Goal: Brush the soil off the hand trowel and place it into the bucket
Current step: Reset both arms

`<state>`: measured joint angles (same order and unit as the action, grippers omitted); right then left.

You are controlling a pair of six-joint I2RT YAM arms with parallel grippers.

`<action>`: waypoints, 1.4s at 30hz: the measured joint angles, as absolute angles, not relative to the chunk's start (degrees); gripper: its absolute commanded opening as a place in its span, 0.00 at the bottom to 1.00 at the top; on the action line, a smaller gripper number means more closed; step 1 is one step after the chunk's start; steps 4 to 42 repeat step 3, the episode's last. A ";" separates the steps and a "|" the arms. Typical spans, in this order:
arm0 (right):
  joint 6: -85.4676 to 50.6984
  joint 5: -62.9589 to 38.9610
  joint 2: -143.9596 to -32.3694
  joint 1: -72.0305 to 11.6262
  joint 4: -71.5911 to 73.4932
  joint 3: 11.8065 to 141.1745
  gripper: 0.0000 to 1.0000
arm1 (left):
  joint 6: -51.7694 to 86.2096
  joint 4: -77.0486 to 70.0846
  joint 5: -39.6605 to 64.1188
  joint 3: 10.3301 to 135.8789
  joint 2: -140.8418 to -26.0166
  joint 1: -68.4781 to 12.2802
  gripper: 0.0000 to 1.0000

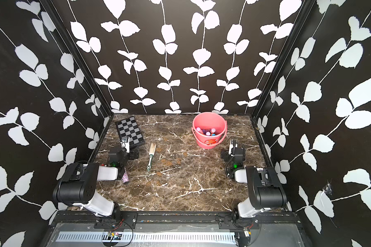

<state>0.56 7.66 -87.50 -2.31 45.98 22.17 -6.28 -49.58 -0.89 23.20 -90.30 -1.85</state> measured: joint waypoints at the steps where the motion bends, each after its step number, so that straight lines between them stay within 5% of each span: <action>1: 0.56 7.66 -87.50 -2.31 46.00 22.17 0.99 | -6.28 -49.58 -0.89 23.22 -90.30 -1.85 0.99; 42: 0.49 7.66 -87.50 -2.31 45.98 22.17 0.99 | -6.35 -49.58 -0.86 23.20 -90.30 -1.87 0.99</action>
